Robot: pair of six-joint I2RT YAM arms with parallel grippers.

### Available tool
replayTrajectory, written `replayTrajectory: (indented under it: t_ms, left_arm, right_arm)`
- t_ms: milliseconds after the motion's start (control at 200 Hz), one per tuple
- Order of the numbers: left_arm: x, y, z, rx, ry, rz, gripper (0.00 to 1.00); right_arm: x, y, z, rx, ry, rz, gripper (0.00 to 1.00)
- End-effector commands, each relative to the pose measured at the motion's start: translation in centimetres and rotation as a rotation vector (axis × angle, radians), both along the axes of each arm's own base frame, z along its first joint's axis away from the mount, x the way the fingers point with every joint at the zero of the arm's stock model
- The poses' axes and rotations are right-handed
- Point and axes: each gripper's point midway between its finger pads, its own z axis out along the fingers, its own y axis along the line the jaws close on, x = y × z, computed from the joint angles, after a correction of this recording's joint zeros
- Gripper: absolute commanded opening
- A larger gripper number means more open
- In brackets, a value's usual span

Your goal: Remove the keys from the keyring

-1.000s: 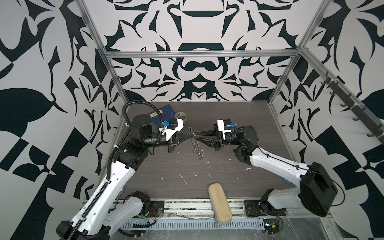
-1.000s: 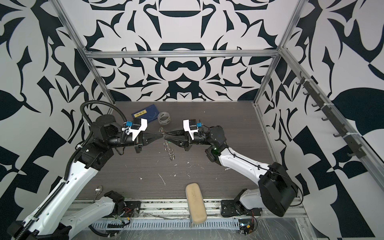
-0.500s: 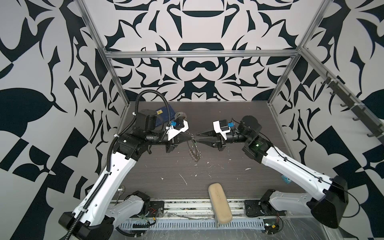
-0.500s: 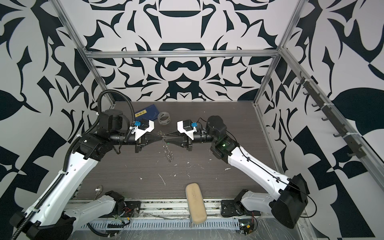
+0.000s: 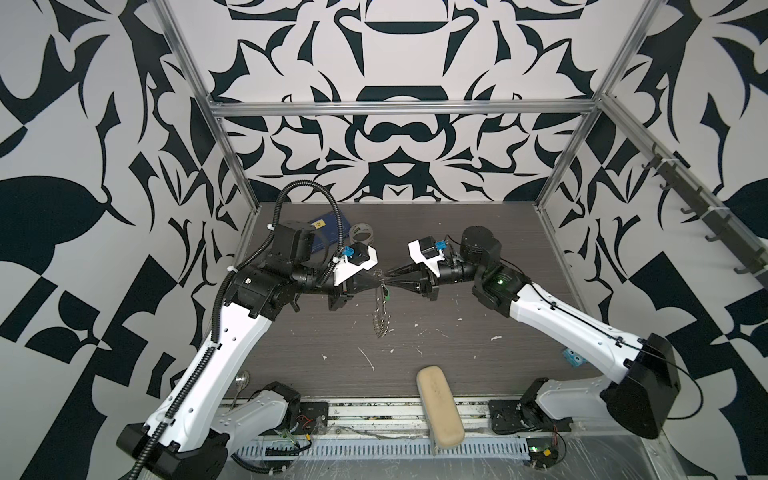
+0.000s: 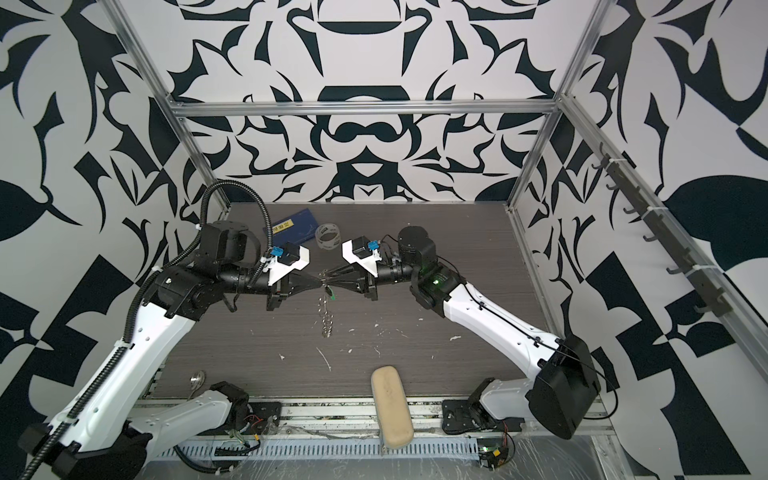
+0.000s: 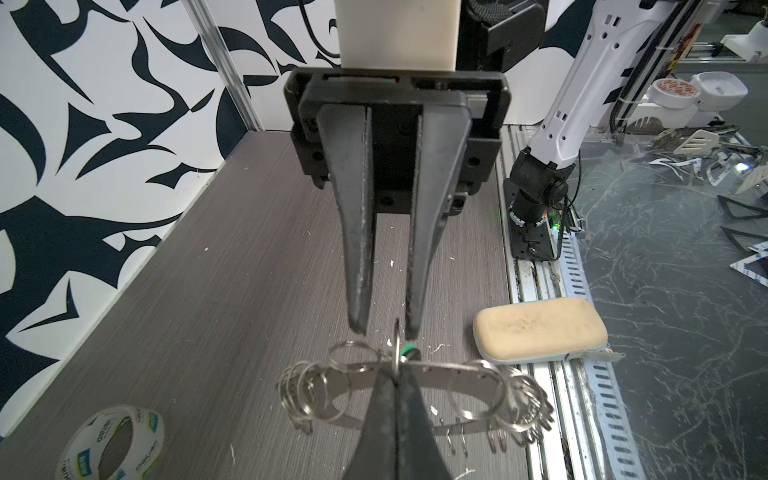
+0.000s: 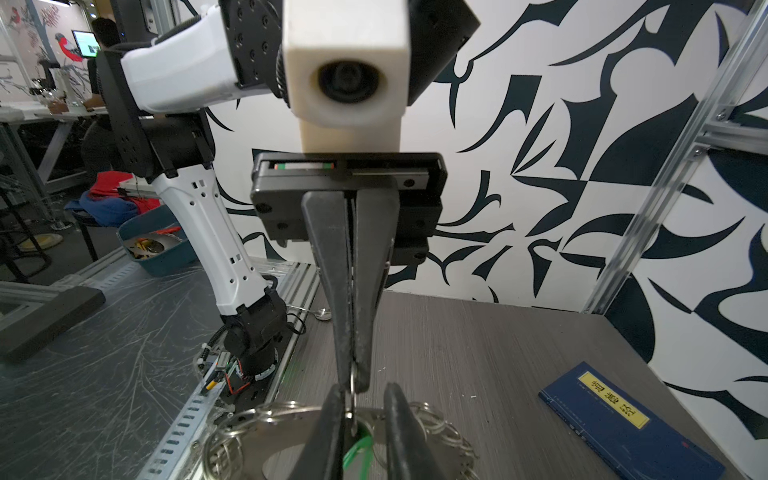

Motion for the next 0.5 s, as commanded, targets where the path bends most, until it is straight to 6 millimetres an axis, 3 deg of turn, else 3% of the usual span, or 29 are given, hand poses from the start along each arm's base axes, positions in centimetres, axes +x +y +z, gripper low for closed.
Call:
replayTrajectory:
  t_ms: [0,85,335,400,495]
  left_arm:
    - [-0.72,0.00,0.84,-0.013,-0.007,-0.032,0.00]
    - [-0.70,-0.08,0.80,-0.014,-0.002,-0.035,0.00]
    - [-0.62,-0.10,0.81,-0.018,-0.008,-0.034,0.00]
    - [-0.62,-0.11,0.86,-0.020,-0.009,-0.033,0.00]
    - [-0.53,-0.20,0.94,-0.035,0.002,-0.024,0.02]
  right_arm:
    - [-0.62,-0.22,2.54,0.044,-0.057,0.028,0.13]
    - [-0.60,-0.16,2.38,0.041,-0.052,0.031,0.08]
    - [-0.60,-0.02,1.72,0.026,-0.035,0.039,0.12]
    - [-0.61,-0.04,1.63,0.024,-0.040,0.041,0.00]
    - [-0.71,-0.12,1.74,0.033,-0.059,0.039,0.00]
